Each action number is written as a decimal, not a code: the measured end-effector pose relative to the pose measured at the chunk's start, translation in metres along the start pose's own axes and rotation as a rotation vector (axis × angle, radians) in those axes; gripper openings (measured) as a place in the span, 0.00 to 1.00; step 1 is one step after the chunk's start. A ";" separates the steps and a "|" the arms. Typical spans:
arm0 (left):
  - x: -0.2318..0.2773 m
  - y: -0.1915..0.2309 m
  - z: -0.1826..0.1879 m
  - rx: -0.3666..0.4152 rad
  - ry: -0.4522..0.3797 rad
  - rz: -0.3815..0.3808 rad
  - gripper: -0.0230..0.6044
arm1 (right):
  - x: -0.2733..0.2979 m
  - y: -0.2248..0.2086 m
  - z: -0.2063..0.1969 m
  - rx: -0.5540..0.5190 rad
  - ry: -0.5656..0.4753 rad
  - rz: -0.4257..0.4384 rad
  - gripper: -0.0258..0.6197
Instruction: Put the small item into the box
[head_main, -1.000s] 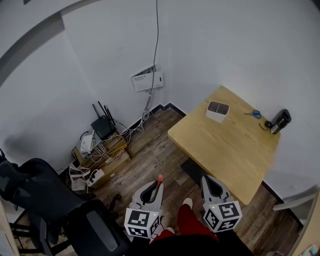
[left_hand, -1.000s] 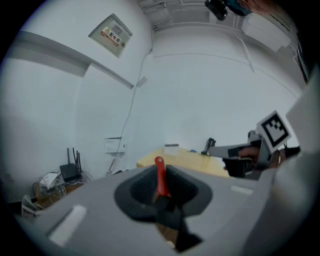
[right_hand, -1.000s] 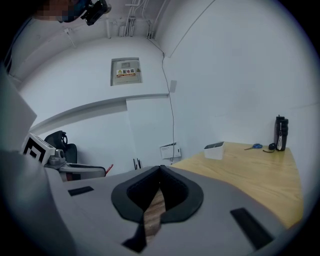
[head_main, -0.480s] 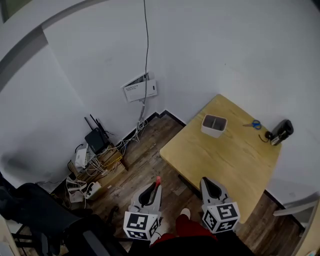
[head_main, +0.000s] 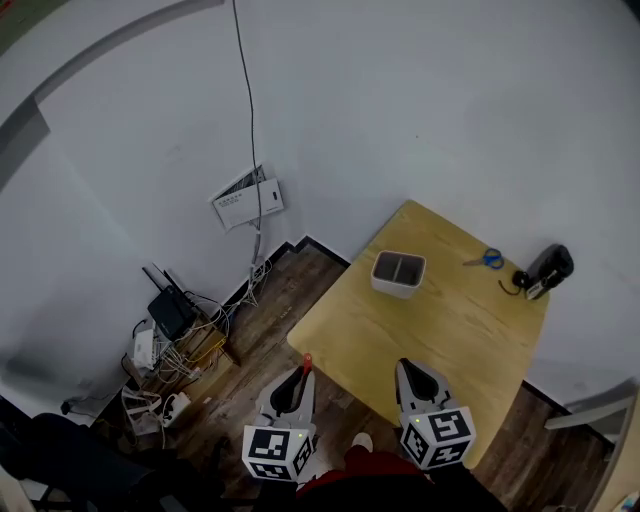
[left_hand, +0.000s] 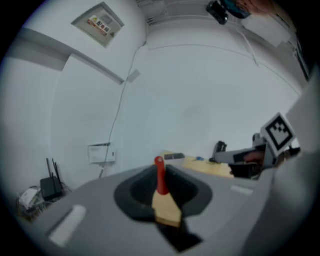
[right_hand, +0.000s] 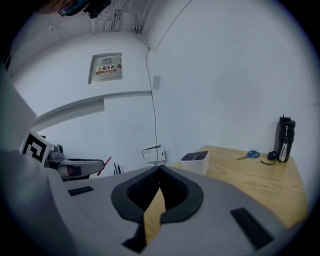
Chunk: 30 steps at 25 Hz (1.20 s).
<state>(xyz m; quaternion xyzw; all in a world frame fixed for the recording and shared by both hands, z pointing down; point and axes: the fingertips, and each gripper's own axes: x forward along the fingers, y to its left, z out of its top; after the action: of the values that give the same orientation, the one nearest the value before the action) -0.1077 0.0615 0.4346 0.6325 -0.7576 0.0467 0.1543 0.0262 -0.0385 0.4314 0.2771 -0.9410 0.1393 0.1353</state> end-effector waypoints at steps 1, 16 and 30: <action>0.007 -0.003 0.002 0.003 0.001 -0.005 0.11 | 0.001 -0.007 0.001 0.005 -0.001 -0.007 0.05; 0.073 -0.031 0.044 0.078 -0.029 -0.110 0.11 | 0.006 -0.048 0.028 0.056 -0.070 -0.096 0.05; 0.166 -0.026 0.070 0.118 0.000 -0.304 0.11 | 0.051 -0.086 0.054 0.086 -0.087 -0.273 0.05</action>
<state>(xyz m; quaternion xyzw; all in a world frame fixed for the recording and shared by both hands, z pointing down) -0.1204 -0.1192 0.4135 0.7476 -0.6493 0.0673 0.1223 0.0240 -0.1508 0.4149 0.4139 -0.8927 0.1478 0.1001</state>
